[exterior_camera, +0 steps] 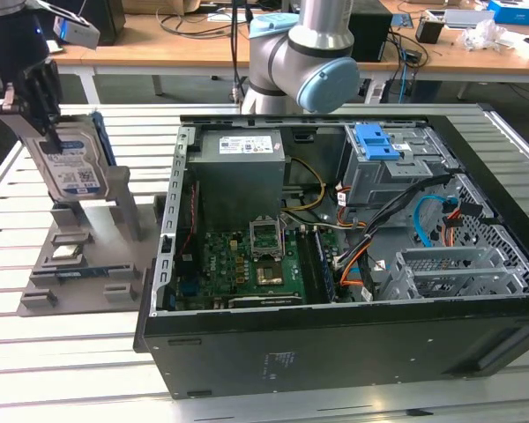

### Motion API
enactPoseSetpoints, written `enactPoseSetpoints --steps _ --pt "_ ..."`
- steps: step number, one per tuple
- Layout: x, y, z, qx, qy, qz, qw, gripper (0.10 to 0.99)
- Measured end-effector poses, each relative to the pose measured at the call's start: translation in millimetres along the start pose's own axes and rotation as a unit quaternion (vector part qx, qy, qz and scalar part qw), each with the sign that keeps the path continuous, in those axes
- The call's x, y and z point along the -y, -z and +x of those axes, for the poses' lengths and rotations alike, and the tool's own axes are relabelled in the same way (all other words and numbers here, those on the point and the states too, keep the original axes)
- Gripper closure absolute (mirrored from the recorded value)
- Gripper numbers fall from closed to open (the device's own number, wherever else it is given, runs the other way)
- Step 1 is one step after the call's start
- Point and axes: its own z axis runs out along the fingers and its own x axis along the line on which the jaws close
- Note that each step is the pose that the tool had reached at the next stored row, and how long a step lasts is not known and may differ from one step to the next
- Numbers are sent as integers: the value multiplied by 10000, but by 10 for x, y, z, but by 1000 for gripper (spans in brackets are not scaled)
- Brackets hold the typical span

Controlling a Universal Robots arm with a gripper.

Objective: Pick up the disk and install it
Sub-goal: 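Pick up the disk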

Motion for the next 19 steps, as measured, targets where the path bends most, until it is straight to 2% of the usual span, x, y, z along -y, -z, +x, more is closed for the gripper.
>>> enactPoseSetpoints --steps 19 --pt "-2 367 2 0 0 0 10000 718"
